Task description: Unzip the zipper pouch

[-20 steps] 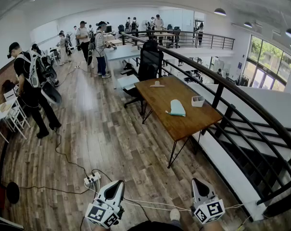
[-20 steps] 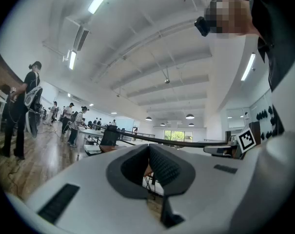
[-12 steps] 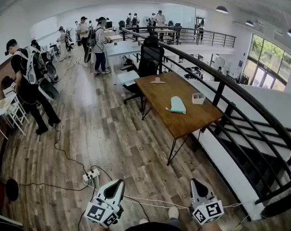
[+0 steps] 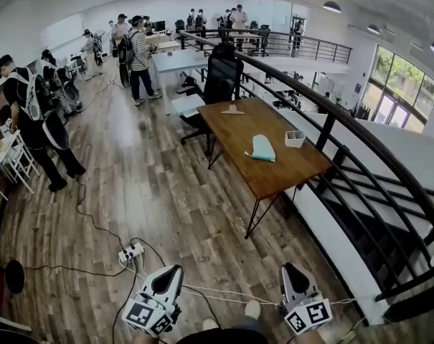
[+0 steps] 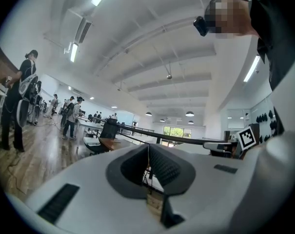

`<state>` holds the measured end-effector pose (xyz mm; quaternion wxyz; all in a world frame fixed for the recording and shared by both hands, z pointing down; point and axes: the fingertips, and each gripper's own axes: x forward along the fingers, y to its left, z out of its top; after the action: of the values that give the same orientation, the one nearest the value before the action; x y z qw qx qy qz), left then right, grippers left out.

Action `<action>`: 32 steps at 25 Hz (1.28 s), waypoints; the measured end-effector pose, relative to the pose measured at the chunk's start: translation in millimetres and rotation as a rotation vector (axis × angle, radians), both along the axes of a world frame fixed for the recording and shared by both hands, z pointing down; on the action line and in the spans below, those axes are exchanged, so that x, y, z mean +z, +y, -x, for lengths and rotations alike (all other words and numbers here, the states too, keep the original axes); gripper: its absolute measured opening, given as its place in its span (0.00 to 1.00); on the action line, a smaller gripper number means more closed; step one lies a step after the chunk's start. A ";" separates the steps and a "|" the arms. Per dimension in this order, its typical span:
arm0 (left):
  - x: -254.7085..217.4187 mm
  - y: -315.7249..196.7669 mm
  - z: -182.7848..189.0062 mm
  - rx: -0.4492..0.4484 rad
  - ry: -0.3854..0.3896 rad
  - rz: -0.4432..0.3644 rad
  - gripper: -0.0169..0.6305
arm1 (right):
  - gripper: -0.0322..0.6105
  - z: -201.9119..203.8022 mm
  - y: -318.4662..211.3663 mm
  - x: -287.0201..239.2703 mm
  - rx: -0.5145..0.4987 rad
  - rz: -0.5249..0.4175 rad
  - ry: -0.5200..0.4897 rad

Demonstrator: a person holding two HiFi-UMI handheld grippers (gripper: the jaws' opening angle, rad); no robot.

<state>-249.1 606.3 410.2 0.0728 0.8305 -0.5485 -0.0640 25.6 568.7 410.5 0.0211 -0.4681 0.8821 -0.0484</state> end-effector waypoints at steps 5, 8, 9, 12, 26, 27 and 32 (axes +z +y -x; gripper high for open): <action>6.6 -21.3 -13.1 0.020 0.008 0.027 0.05 | 0.22 -9.4 -12.7 4.3 -0.026 0.023 0.003; 8.1 -36.7 -22.1 0.022 -0.001 0.039 0.05 | 0.22 -19.2 -29.9 8.3 -0.022 0.041 0.005; 9.0 -41.8 -23.6 0.018 -0.005 0.045 0.05 | 0.22 -21.4 -36.4 9.3 -0.021 0.046 0.009; 6.8 -59.1 -24.9 0.005 -0.016 0.059 0.05 | 0.23 -24.4 -59.5 4.8 -0.027 0.046 0.015; -20.4 -176.1 -54.5 -0.070 -0.013 0.012 0.05 | 0.21 -58.8 -174.9 -21.4 -0.099 0.003 0.027; -21.2 -183.2 -59.9 -0.073 -0.017 0.009 0.05 | 0.21 -66.3 -180.0 -21.0 -0.095 0.001 0.028; -24.8 -207.5 -94.3 -0.057 -0.029 0.002 0.05 | 0.20 -104.3 -196.3 -17.9 -0.064 0.012 0.015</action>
<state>-154.8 398.7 385.4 0.0638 0.8152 -0.5732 -0.0536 129.9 372.3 392.6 0.0100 -0.4402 0.8964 -0.0510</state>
